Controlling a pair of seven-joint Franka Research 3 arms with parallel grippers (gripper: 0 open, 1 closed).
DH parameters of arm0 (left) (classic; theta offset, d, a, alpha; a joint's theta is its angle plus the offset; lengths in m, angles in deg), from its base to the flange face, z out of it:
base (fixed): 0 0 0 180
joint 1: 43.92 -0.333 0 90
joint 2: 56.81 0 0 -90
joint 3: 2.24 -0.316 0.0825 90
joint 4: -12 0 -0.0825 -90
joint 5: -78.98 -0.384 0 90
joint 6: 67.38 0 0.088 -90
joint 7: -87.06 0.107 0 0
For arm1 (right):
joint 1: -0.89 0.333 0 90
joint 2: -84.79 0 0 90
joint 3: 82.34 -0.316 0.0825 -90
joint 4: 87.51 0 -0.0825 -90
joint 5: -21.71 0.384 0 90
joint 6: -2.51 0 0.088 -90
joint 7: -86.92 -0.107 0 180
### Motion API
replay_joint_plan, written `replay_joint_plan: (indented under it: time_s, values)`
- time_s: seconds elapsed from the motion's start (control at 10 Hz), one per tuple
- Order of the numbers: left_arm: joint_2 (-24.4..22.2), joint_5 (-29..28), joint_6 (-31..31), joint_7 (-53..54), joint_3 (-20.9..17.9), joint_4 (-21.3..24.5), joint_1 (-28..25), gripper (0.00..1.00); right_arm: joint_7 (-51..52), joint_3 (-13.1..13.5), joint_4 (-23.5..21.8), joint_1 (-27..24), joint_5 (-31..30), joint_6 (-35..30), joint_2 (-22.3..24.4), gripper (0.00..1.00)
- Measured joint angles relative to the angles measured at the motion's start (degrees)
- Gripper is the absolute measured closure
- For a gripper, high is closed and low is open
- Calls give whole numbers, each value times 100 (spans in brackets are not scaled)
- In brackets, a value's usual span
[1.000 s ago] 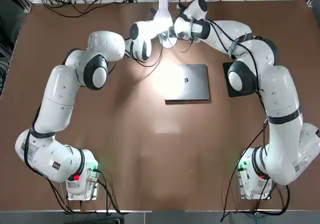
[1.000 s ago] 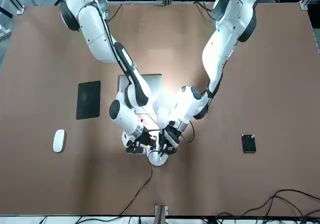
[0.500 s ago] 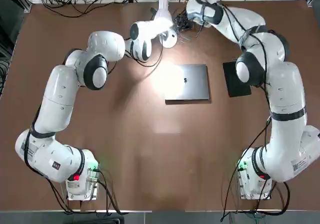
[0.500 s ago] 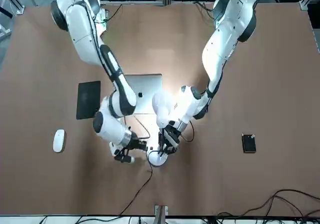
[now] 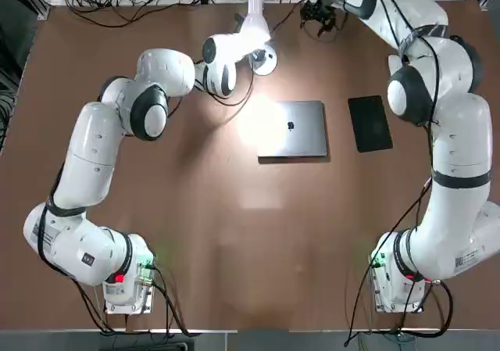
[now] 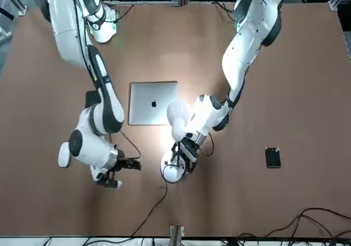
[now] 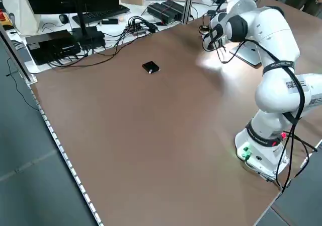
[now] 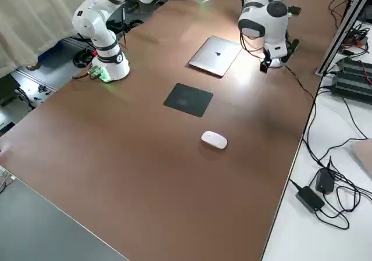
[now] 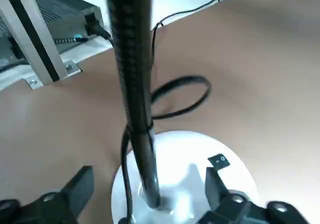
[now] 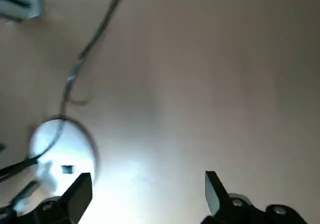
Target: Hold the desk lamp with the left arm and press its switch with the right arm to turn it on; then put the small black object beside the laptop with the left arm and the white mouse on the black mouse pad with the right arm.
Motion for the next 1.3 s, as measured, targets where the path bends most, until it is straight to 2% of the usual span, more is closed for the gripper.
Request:
replay_joint_plan:
  time_s: [0.1,0.3,0.6,0.8,0.9,1.0,1.2,1.3]
  values:
    - [-55,0,-34,2,1,160,-12,0,82,177,-10,-71,-317,-179,40,0]
    - [-456,0,-89,4,3,940,-200,0,578,478,-246,-175,-657,-256,256,0]
    - [-1552,0,-94,75,278,2667,-1038,0,1801,588,-1088,-1004,-715,-264,818,0]
    - [-2420,0,-4,80,306,3754,-1577,0,2298,629,-1856,-1448,-730,-15,1138,0]
    - [-2849,1,419,79,306,4135,-1857,0,2576,642,-2299,-1589,-748,310,1260,0]
    - [-3243,3,1294,72,306,4264,-2184,0,2922,652,-2641,-1696,-777,584,1330,0]
    - [-3757,12,3070,-54,294,4077,-2747,0,3555,662,-2854,-1922,-833,793,1354,0]
    - [-3855,23,3789,-213,284,3867,-2994,0,3745,660,-2861,-1974,-949,966,1361,0]
